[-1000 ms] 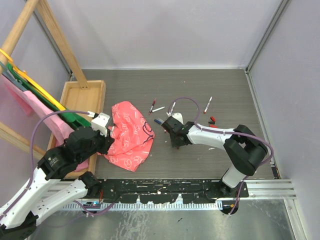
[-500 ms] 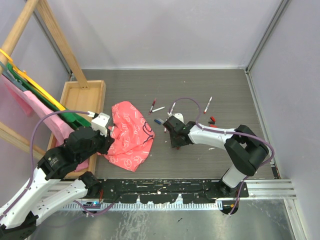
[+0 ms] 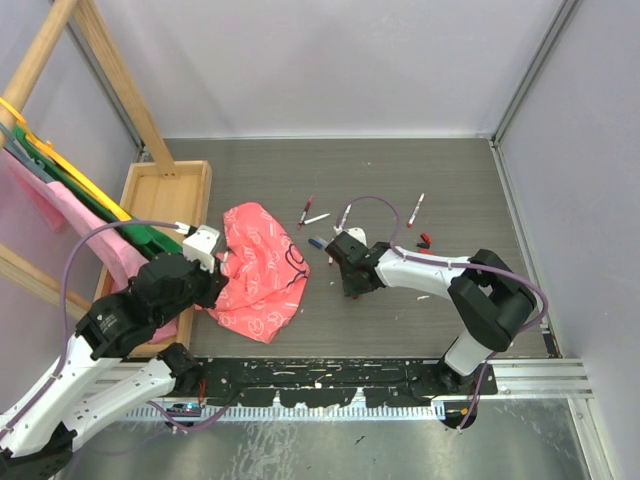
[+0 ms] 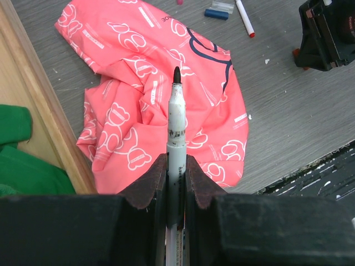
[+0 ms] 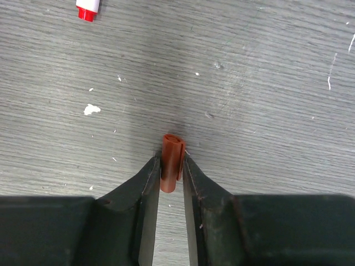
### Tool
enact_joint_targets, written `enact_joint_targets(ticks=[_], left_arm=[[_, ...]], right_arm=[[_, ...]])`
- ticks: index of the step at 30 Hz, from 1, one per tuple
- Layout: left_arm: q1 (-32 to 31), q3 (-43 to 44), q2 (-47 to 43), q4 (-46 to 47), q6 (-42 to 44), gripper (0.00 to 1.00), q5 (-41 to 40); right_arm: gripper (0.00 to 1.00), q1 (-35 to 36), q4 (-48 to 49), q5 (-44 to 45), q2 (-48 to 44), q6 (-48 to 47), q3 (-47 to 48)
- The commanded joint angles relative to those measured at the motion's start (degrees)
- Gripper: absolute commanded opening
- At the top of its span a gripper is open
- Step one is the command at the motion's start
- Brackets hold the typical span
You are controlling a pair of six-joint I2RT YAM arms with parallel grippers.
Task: Insert the pens into the pen caps
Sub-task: Insert the pen cap onto the pen.
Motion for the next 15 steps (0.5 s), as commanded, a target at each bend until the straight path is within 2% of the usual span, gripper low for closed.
enact_joint_targets(ticks=[1, 6, 10, 15], left_arm=[[0.21, -0.07, -0.25, 2.32, -1.48, 0.0, -2.96], [0.17, -0.63, -0.29, 3.66, -2.23, 0.05, -3.84], [0.21, -0.3, 0.96, 3.48, -2.24, 0.01, -4.07], [0.23, 0.4, 1.43, 3.46, -2.52, 0.0, -3.78]], right_arm=[[0.27, -0.49, -2.96, 0.7, 1.57, -0.81, 0.41], [0.26, -1.69, -2.05, 0.27, 2.03, -1.63, 0.28], [0.3, -2.61, -1.67, 0.26, 2.55, -2.34, 0.28], [0.3, -2.88, -1.2, -0.09, 2.98, -2.99, 0.28]])
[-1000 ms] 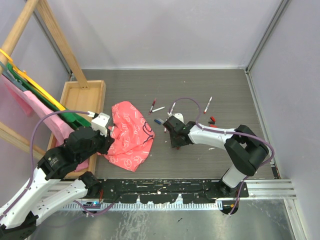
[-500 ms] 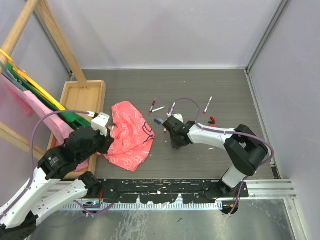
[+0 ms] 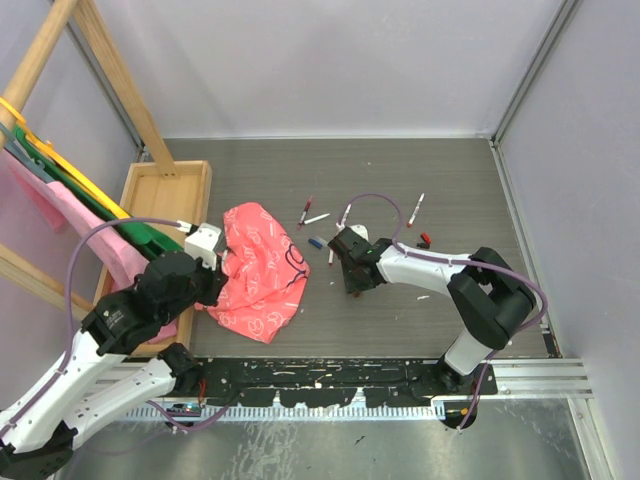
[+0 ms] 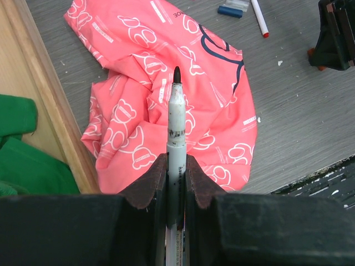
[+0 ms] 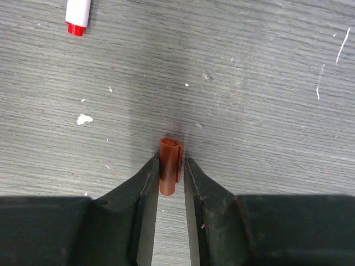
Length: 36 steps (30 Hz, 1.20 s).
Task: Insert the pens into the pen caps
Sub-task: Insert the pen cap onto the pen.
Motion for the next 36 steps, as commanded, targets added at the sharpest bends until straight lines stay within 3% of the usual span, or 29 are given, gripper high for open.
enact_joint_targets(ticks=[1, 12, 20, 27, 36], left_arm=[[0.19, 1.26, 0.3, 2.92, -1.14, 0.0, -0.8], [0.23, 2.66, 1.33, 2.51, -2.51, 0.0, 1.58], [0.18, 1.39, 1.89, 4.07, -4.88, 0.0, 4.35], [0.23, -0.65, 0.99, 8.53, -5.18, 0.0, 7.37], [0.18, -1.5, 1.32, 15.04, -4.15, 0.0, 14.58]], right_arm=[[0.31, -0.55, -1.06, 0.97, 2.33, -1.82, -0.44], [0.31, -0.55, -0.25, 0.42, 3.04, -2.38, -0.96], [0.2, -0.61, -0.16, 0.39, 1.6, -2.31, -1.36], [0.02, -1.31, 1.86, 0.43, -7.7, -2.36, -2.32], [0.0, -1.27, 9.77, -6.98, -26.07, -2.71, -3.95]])
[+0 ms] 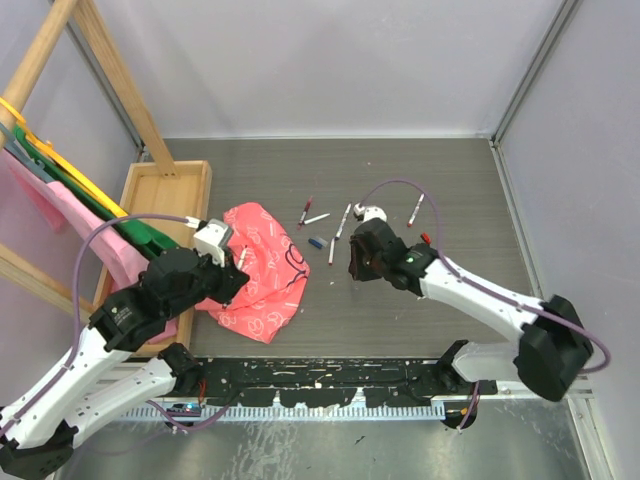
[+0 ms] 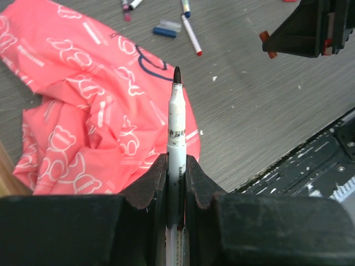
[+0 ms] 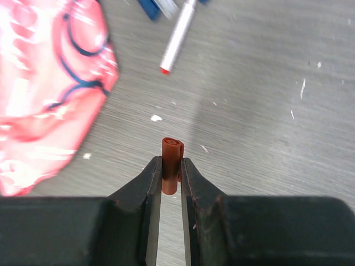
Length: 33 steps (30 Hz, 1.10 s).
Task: Insert the pens into the pen caps
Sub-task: Insert the pen cap onto the pen.
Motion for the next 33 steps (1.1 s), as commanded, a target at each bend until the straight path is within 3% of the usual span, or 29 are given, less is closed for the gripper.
enact_joint_targets(ticks=[1, 9, 20, 24, 33], left_arm=[[0.22, 0.12, 0.07, 8.0, 0.52, 0.0, 5.65], [0.18, 1.17, 2.1, 13.04, 2.93, 0.0, 14.01], [0.26, 3.93, 5.96, 15.48, 2.14, 0.0, 13.99], [0.18, 4.17, 5.16, 17.02, 1.38, 0.0, 12.87], [0.22, 6.82, 5.44, 19.57, 0.42, 0.0, 11.36]], right_arm=[[0.0, -0.1, 8.34, -5.57, -8.89, -0.42, -0.27], [0.0, -0.14, 19.11, -14.03, -16.26, 0.61, -0.78], [0.01, -0.16, 32.16, -16.49, -17.9, 6.5, 0.26], [0.0, -0.18, 43.09, -19.43, -18.24, 9.04, -1.78], [0.0, -0.1, 55.73, -20.01, -16.83, 10.64, -0.76]])
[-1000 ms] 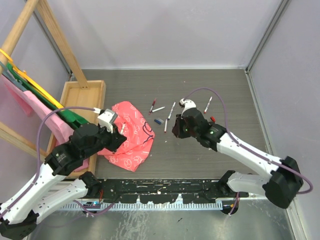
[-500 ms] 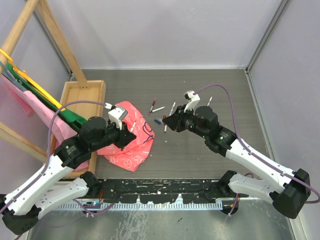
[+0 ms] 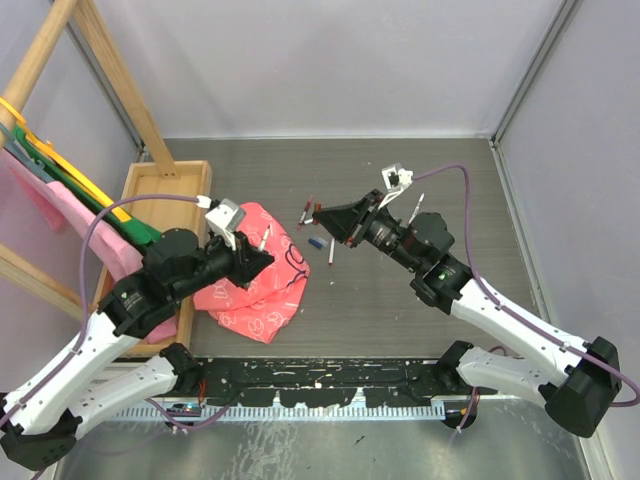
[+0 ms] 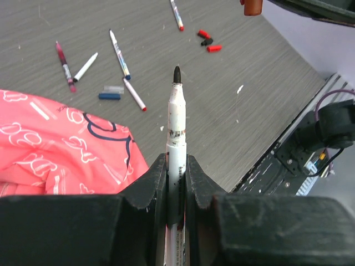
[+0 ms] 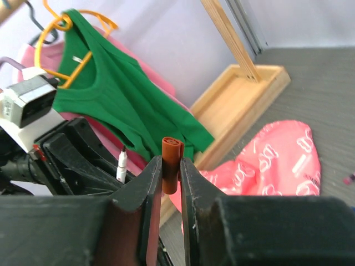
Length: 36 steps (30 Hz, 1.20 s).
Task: Insert the pens into the pen caps
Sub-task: Insert the pen cap onto the pen.
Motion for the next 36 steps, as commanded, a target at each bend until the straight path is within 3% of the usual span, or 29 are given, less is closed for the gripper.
enact_joint_targets(ticks=[1, 15, 23, 36], left_arm=[[0.18, 3.35, 0.36, 6.74, -1.35, 0.0, 0.59], [0.22, 3.7, 4.77, 17.92, -4.87, 0.0, 10.67], [0.23, 3.81, 5.42, 19.18, -5.53, 0.0, 11.96], [0.19, 3.46, 5.23, 18.96, -5.68, 0.0, 11.63]], right_arm=[[0.0, -0.11, 11.96, -1.24, 0.16, 1.15, 2.02], [0.0, -0.05, 22.77, -0.69, 3.85, 2.51, 4.62], [0.0, -0.1, 27.97, -2.28, 7.36, 6.38, 5.57], [0.0, 0.71, 27.51, -5.92, 9.45, 7.79, 6.93]])
